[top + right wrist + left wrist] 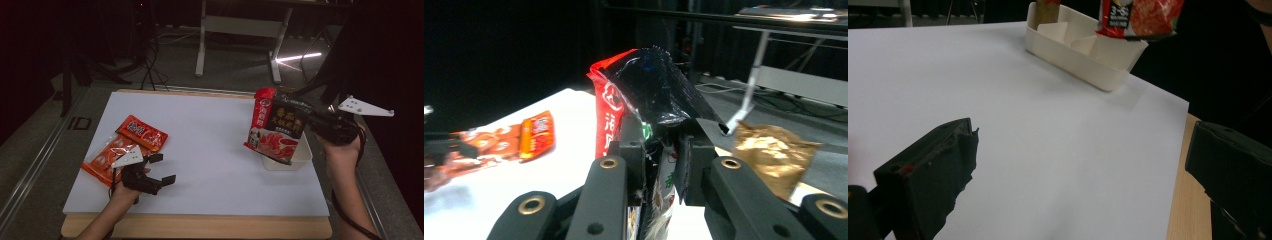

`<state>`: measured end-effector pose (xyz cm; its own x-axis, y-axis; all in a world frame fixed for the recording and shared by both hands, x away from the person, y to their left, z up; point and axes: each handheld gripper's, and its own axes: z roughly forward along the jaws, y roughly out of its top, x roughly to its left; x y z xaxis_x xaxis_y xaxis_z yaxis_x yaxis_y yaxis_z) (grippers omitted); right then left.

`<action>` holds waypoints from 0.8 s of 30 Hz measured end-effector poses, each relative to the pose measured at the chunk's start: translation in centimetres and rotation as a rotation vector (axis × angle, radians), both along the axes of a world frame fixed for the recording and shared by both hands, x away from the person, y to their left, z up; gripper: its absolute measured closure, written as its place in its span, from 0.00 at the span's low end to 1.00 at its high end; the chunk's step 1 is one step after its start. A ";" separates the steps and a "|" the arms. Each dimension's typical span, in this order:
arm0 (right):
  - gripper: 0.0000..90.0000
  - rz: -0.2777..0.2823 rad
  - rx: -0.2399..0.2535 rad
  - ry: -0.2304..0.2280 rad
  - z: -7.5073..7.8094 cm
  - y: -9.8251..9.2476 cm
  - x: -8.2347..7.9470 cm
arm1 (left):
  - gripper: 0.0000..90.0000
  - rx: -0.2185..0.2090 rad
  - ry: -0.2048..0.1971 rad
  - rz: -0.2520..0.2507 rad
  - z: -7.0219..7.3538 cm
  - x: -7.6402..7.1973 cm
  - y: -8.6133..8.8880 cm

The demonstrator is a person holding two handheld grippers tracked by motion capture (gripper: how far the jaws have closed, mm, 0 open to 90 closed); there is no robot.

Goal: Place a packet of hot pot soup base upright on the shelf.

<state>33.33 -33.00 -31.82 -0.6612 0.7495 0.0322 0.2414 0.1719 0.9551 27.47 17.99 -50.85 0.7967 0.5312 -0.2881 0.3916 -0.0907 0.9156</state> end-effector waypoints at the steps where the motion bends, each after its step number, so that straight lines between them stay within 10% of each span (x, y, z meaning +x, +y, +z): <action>1: 0.85 -0.010 0.002 0.003 0.0 -0.2 0.3 | 0.00 0.004 0.002 -0.002 -0.1 0.0 0.0; 24: 0.85 -0.132 -0.042 0.024 -1.1 -2.9 6.8 | 0.00 0.017 0.017 -0.033 -0.8 -0.1 -0.5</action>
<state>40.11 -35.89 -32.90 -0.5565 0.8308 0.0137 0.2874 0.1770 0.9413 27.38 17.47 -51.69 0.8088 0.5099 -0.2930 0.4036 -0.1190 0.9072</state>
